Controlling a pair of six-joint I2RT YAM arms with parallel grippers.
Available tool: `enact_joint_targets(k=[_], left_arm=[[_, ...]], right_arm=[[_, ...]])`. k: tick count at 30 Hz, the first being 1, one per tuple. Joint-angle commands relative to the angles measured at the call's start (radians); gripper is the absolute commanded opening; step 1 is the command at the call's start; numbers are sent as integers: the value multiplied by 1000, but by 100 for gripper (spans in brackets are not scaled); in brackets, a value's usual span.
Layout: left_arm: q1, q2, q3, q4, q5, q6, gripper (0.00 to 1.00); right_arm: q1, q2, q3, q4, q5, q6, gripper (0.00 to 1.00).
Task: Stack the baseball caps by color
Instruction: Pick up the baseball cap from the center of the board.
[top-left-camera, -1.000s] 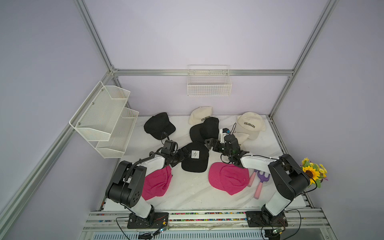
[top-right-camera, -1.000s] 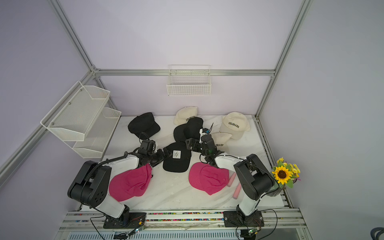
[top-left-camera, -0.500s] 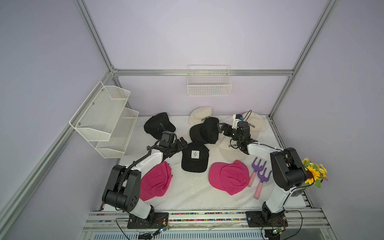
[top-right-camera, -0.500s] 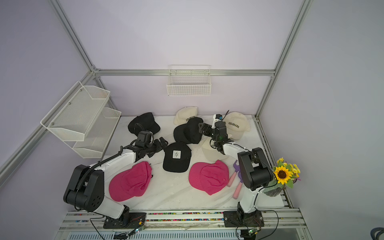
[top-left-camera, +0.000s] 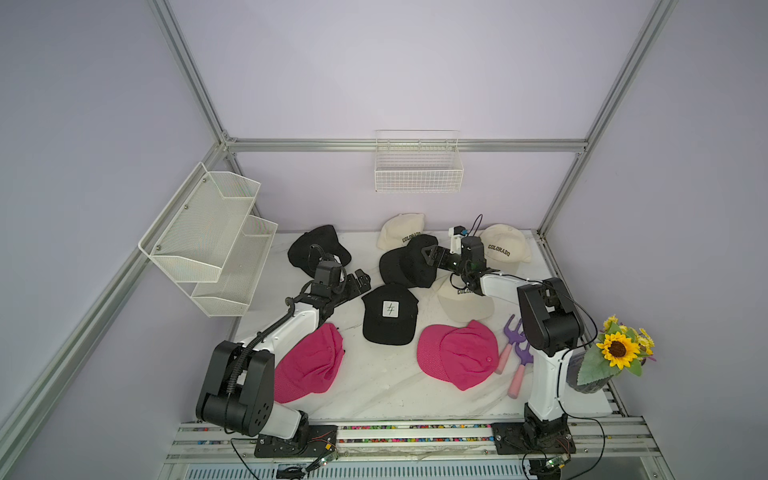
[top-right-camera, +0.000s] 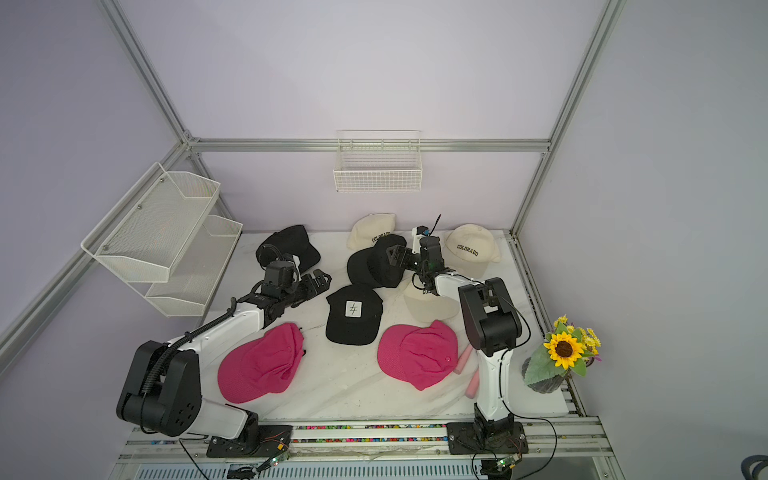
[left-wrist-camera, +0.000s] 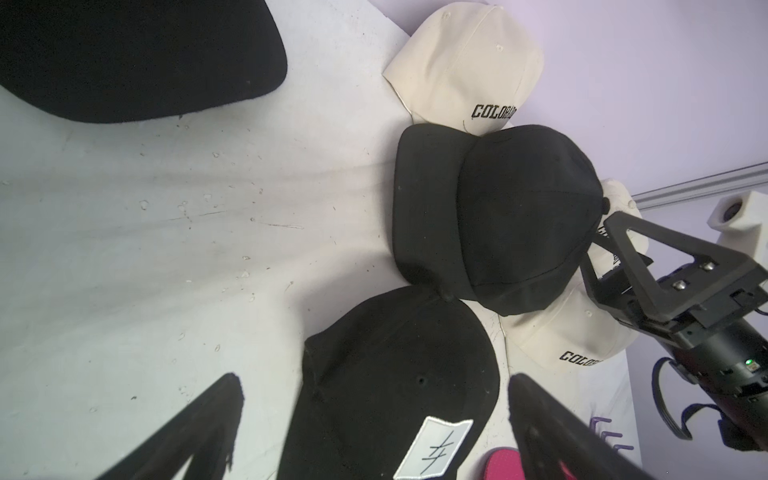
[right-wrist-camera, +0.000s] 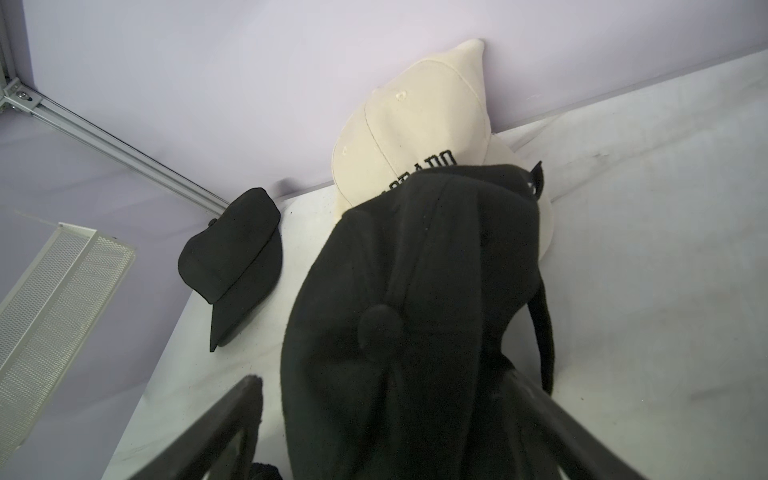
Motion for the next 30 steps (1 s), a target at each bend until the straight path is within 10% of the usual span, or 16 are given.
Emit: enact_joint_targets(k=[1,9,14,18,30], left_arm=[[19,-16,3,51,40,14,100],[39,6,3,43,59,-13,100],[56,31,18,29,130,-18,100],[64,25,-13,90,173,-14,100],[78,15,-5,275,436,-36,100]], right_arm=[[10,26,43,-28,-34,-2,92],[50,79,101,-44,87,30,86],[53,77,120,-31,110,28,52],[53,24,92,32,53,13,0],[49,-286,-25,180,-158,-79,0]])
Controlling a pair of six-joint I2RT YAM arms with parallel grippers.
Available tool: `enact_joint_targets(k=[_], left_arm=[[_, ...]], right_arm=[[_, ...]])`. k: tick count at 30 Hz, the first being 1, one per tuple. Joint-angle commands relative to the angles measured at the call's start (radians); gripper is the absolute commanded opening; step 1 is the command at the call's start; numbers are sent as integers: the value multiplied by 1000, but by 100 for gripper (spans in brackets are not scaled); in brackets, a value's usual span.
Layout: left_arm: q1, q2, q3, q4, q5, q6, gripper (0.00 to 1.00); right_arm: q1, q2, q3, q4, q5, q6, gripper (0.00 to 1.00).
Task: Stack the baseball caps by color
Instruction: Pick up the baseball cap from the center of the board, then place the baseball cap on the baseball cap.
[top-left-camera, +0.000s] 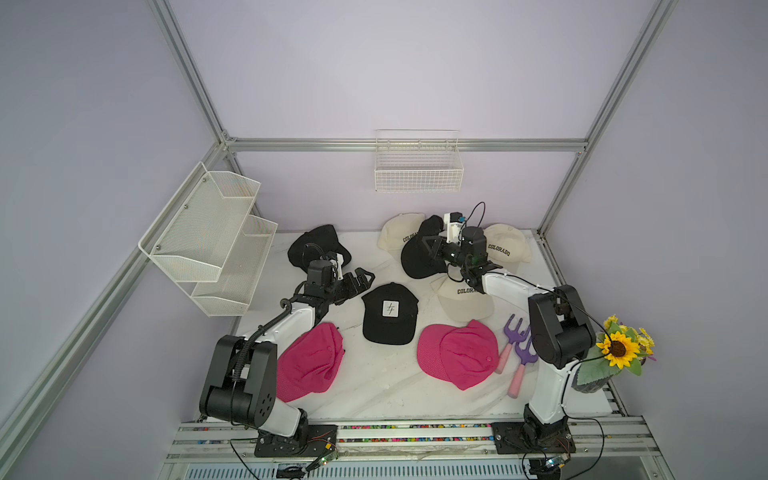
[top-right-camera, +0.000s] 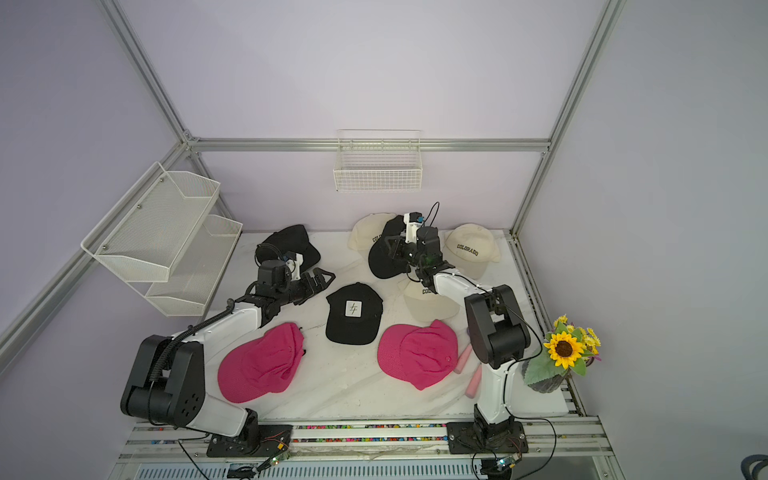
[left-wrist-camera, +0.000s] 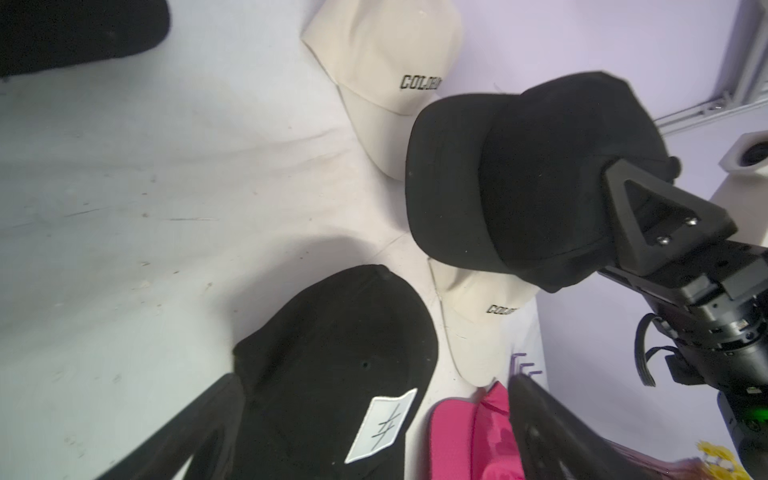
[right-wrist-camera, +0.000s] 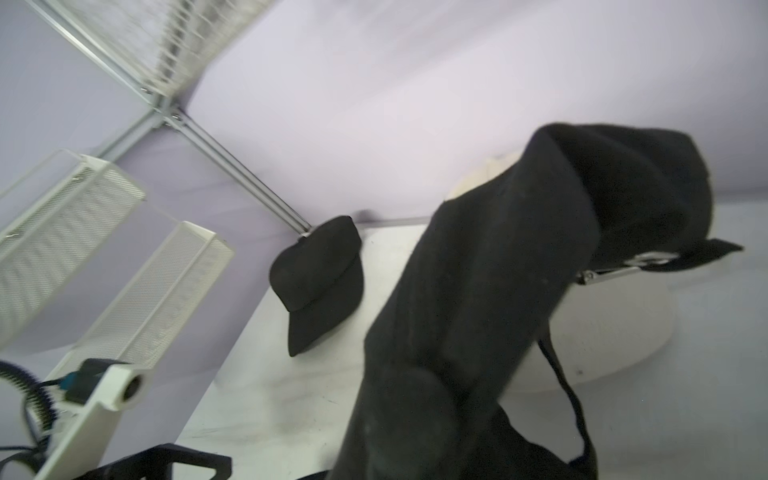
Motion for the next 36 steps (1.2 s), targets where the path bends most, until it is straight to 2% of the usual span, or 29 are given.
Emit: enact_joint_targets(k=[1,6,10,15,24,29,33,35,36], left_arm=[[15,-28,15,134,130,-33,100],[24,-26,5,360,323,-134,100],[24,-38,-25,518,378,-197,100],[19,-36,-35,650,450,-248,100],[-7,3,-58,706,438,-293,100],[-18,8,-77,670,391,-279,100],[-54,35,-71,809,459,-349,89],[-83,42,-58,807,472,-336,87],[-92,44,-52,784,465,-320,82]], right_arm=[[-6,-106,-30,120,-120,-57,0],[-18,-198,-99,212,-284,-13,0],[-19,-239,-139,262,-424,38,0],[-20,-285,-195,276,-495,62,0],[-12,-323,-276,441,-573,180,0],[-8,-333,-288,516,-574,234,0],[-4,-319,-293,551,-586,269,0],[-3,-306,-287,540,-594,272,0],[-2,-306,-288,535,-594,271,0]])
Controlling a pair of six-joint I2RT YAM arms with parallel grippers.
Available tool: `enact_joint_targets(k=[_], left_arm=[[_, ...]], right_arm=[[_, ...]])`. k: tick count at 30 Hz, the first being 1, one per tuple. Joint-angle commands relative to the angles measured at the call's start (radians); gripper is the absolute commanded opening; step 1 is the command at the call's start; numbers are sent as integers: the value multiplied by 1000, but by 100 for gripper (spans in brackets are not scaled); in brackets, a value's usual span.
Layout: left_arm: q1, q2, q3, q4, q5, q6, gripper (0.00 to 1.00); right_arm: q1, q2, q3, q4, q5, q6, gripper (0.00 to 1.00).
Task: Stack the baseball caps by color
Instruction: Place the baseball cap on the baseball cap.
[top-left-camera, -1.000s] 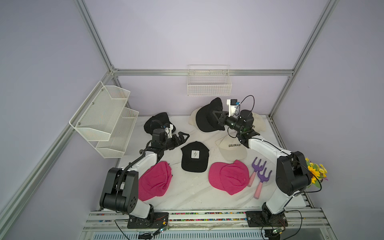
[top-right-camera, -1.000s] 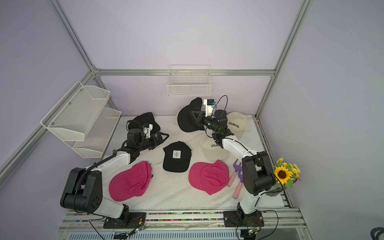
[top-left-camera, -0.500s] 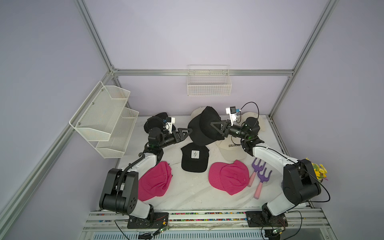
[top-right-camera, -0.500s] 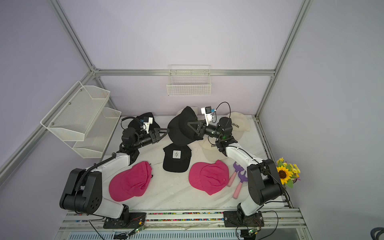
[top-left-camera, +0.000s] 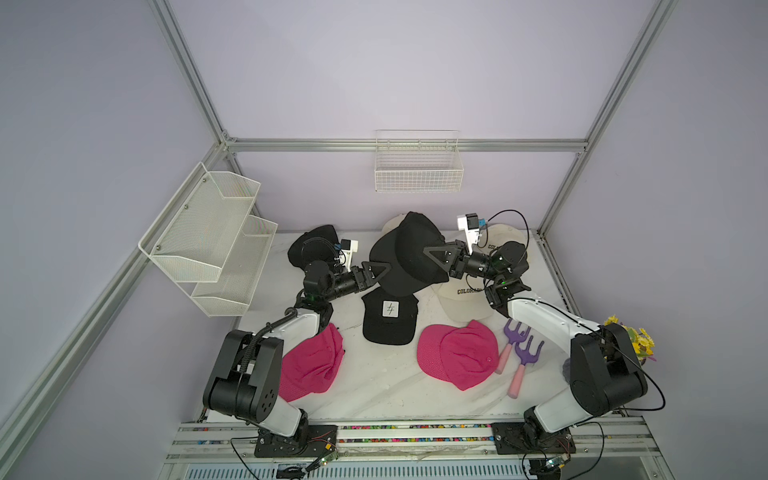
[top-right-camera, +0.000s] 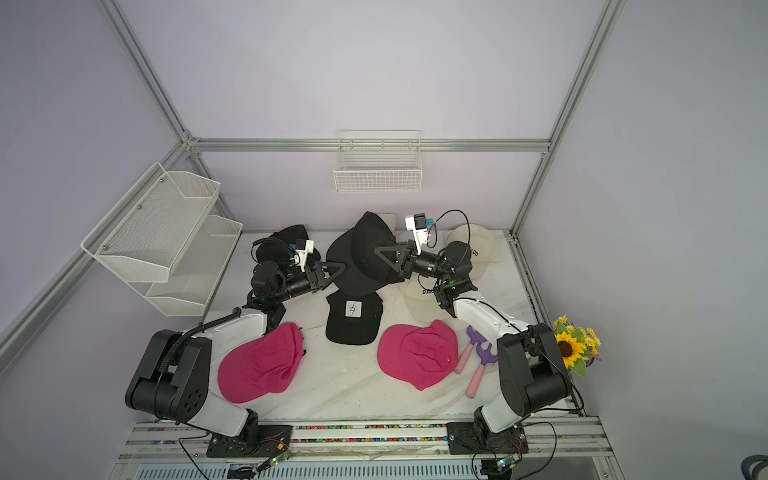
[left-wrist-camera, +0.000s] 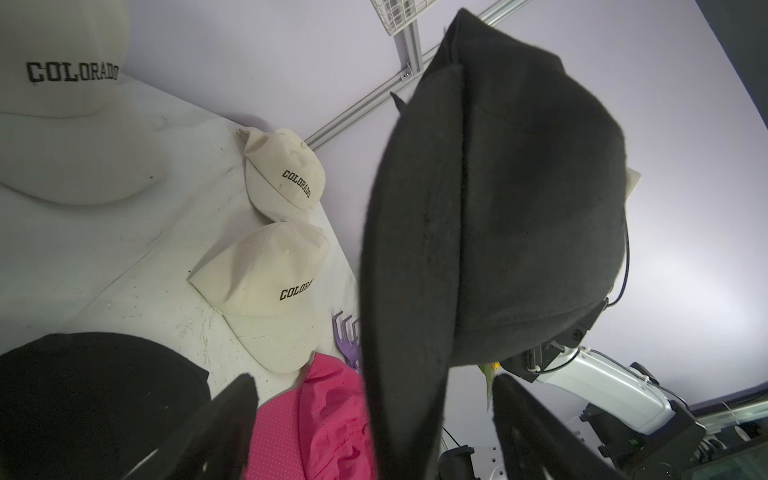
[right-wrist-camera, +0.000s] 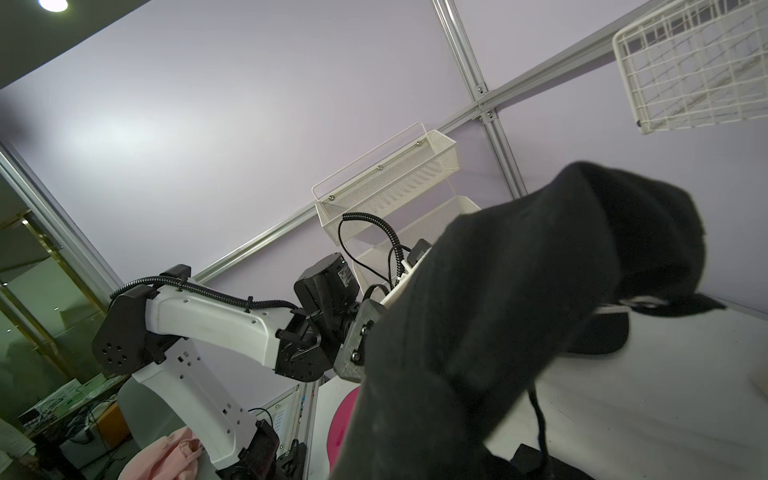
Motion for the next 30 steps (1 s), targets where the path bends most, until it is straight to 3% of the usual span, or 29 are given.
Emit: enact_joint_targets(k=[1,5,8,9,10,15,16,20,26,30], left_arm=[[-38,6,34,69,32,3,72],[-38,1,38,71,31,3,22],[-37,-3,57,18,28,33,0],[-37,-4,70,-13,27,46,0],[-38,-3,83,-40,30,59,0],[-24,-25,121,-120,73,116,0],[-18,-31,126,-135,87,123,0],[-5,-51,152,-183,144,137,0],[-6,-66,177,-176,197,120,0],[-12,-62,178,-104,215,78,0]], right_arm=[[6,-7,-4,64,-11,25,0],[6,-57,-42,11,69,-43,0],[4,-94,-68,-49,136,-97,0],[2,-101,-74,-62,146,-103,0],[-3,-109,-81,-73,159,-105,12],[-96,-163,-153,-84,234,-63,88],[-124,-179,-172,-83,236,-63,97],[-180,-221,-216,-91,163,-78,97],[-182,-251,-258,-20,44,-58,97],[-183,-248,-262,-8,42,-29,97]])
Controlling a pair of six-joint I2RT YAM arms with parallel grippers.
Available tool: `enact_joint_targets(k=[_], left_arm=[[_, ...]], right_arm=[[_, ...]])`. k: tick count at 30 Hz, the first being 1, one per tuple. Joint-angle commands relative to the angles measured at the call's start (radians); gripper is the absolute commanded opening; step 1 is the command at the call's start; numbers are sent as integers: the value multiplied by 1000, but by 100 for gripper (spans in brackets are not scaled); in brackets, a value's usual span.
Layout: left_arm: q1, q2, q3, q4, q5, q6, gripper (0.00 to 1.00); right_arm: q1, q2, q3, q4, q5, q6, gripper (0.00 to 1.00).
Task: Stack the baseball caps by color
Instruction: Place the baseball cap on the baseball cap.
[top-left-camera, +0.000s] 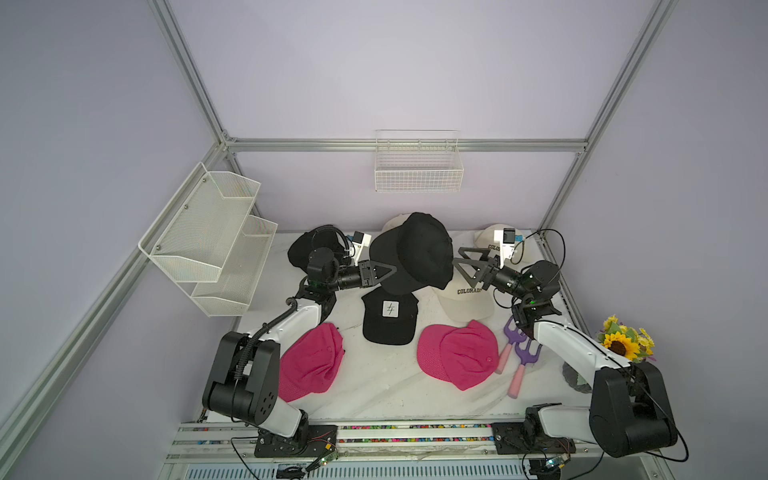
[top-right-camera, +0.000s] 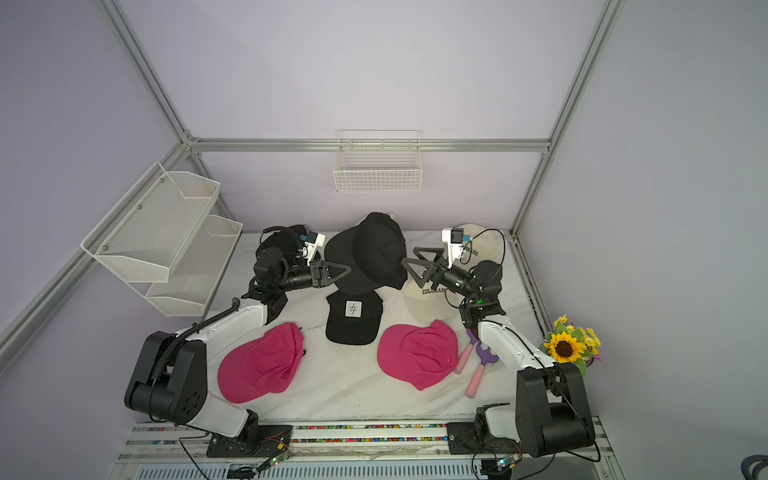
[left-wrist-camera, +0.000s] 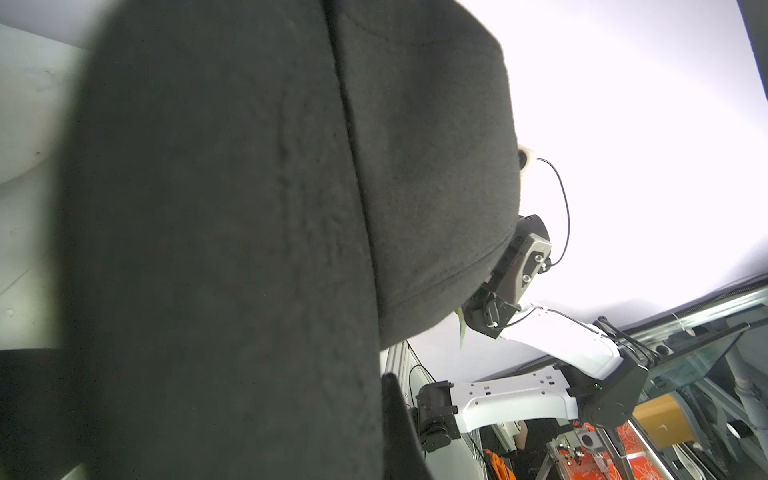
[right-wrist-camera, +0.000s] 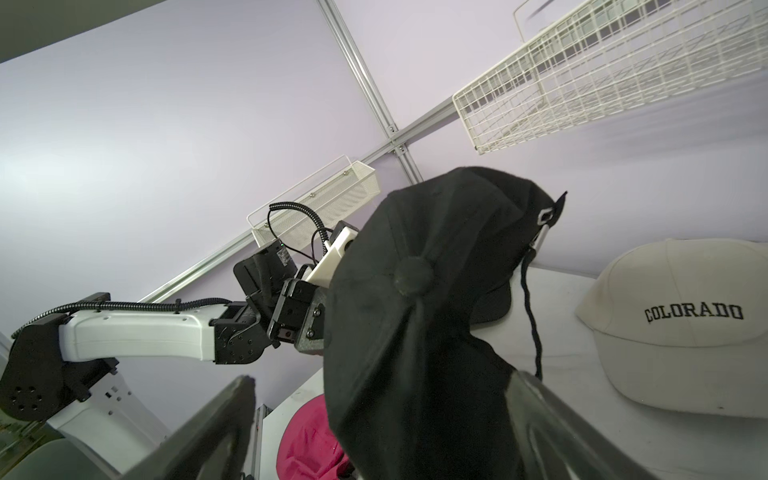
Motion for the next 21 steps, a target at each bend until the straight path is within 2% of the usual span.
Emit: enact_joint_targets(k=[1,9,13,17,21], left_arm=[[-8,-34,39,101,46,-21,0],[-74,34,107,33,6,1,0],[-87,72,137,24,20,6,0],[-86,100,165,-105,-8,62,0],[-84,115,173,-117,-9,39,0]], right_arm=[[2,-11,-5,54,-35,27,97],[13,58,-23,355,-173,287,95],[24,30,-6,260,-143,210,95],[44,33,4,305,-165,213,95],[52,33,12,355,-177,215,94]])
